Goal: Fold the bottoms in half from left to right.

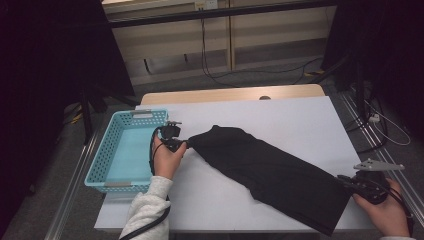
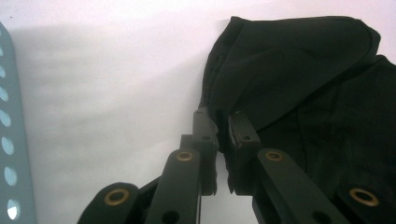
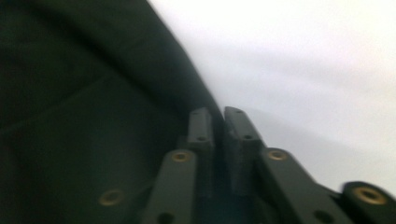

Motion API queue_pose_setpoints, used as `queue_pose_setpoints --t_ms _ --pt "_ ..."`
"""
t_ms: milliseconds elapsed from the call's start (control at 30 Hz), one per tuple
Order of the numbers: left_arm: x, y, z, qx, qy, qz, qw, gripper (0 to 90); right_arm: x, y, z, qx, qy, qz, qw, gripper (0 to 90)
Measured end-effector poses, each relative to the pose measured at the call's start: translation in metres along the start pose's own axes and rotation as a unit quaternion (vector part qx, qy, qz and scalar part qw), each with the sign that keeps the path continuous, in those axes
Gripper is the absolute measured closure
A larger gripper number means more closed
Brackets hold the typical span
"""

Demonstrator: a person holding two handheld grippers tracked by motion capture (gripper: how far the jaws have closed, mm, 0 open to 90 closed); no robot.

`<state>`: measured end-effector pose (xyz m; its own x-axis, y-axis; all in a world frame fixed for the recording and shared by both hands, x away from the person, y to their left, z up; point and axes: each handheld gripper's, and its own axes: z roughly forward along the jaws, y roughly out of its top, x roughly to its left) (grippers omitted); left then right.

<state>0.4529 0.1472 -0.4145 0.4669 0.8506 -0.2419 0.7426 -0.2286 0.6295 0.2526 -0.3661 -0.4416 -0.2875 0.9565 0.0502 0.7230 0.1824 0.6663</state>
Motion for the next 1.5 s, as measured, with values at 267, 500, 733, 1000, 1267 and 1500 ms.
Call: queue_pose_setpoints --t_ms 267,500,733,1000,1267,1500 --pt "0.000 0.000 0.001 0.004 -0.003 0.002 1.0000 83.4 0.000 0.001 -0.007 0.007 0.012 0.007 0.9999 90.0" --pt "0.000 -0.001 0.003 0.003 -0.003 0.004 1.0000 82.8 -0.005 -0.006 -0.015 0.021 0.014 0.022 0.9994 90.0" --pt "0.000 -0.001 0.003 0.004 -0.004 0.006 1.0000 81.7 -0.004 -0.008 -0.008 0.010 0.003 0.011 0.9999 74.0" --pt "-0.001 -0.001 0.004 0.002 -0.003 0.008 1.0000 80.6 -0.007 -0.011 -0.002 -0.007 -0.002 0.023 0.9997 60.2" --pt "-0.002 -0.002 0.004 0.002 -0.005 0.010 0.9999 78.9 0.000 -0.009 -0.001 0.004 0.022 0.029 0.9993 78.2" --pt "-0.002 -0.002 0.003 0.000 -0.008 0.010 0.9999 78.9 0.000 -0.006 -0.001 0.010 0.045 0.030 0.9985 88.0"
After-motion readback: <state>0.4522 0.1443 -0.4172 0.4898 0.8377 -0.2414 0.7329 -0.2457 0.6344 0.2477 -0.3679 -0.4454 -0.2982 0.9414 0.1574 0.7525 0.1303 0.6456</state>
